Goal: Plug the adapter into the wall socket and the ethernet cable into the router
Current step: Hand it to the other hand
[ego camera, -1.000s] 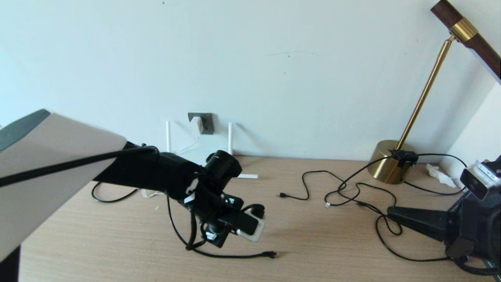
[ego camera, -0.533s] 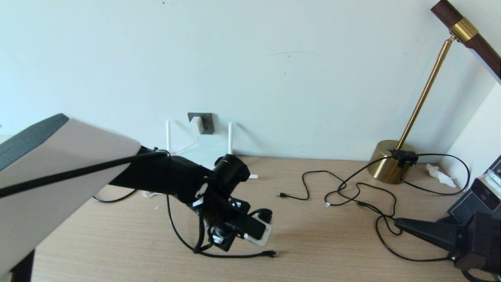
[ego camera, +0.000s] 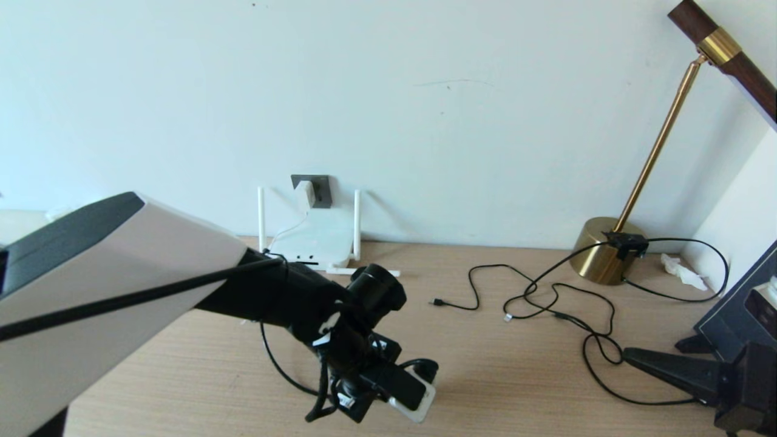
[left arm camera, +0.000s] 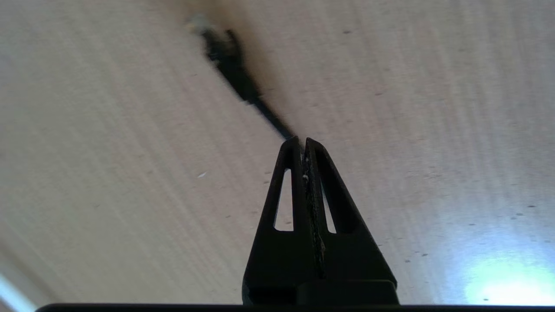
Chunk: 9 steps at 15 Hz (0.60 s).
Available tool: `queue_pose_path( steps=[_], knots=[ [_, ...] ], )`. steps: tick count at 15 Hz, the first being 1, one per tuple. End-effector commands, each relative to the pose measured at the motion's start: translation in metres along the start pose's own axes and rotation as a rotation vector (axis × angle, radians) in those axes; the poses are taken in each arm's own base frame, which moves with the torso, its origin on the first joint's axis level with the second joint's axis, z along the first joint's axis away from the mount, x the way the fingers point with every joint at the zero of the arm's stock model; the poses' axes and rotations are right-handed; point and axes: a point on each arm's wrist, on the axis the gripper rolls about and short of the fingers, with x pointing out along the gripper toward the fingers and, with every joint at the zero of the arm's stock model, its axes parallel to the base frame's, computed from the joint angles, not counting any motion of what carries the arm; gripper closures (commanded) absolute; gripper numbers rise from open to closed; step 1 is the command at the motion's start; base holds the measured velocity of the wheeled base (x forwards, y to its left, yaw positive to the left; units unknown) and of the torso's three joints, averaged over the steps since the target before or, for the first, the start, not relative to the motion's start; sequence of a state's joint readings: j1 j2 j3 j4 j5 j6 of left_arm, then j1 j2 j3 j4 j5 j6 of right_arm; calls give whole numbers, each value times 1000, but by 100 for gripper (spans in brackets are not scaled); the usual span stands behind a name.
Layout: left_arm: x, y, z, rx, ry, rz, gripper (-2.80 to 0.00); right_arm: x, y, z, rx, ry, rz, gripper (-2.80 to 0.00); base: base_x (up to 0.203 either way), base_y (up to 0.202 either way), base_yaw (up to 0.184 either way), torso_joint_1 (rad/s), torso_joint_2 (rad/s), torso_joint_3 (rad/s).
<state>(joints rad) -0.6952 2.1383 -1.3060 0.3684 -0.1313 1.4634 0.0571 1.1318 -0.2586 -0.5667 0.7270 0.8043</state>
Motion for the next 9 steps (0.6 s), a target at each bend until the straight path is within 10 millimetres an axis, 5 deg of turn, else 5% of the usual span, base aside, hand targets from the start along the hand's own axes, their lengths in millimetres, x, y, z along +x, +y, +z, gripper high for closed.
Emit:
queue_pose_path(
  steps=[1, 2, 3, 9],
  knots=[
    [1, -3, 2, 12, -1, -12, 0, 2, -5, -1, 19, 9, -9, 0, 0, 0, 0, 0, 0, 0],
    [1, -3, 2, 12, -1, -12, 0, 4, -7, -1, 22, 11, -11, 0, 0, 0, 0, 0, 0, 0],
    [2, -2, 2, 12, -2, -10, -280, 6, -9, 0, 23, 12, -11, 0, 0, 0, 0, 0, 0, 0],
    [-4, 16, 5, -3, -7, 51, -280, 10, -10, 3, 17, 13, -1, 0, 0, 0, 0, 0, 0, 0]
  ],
)
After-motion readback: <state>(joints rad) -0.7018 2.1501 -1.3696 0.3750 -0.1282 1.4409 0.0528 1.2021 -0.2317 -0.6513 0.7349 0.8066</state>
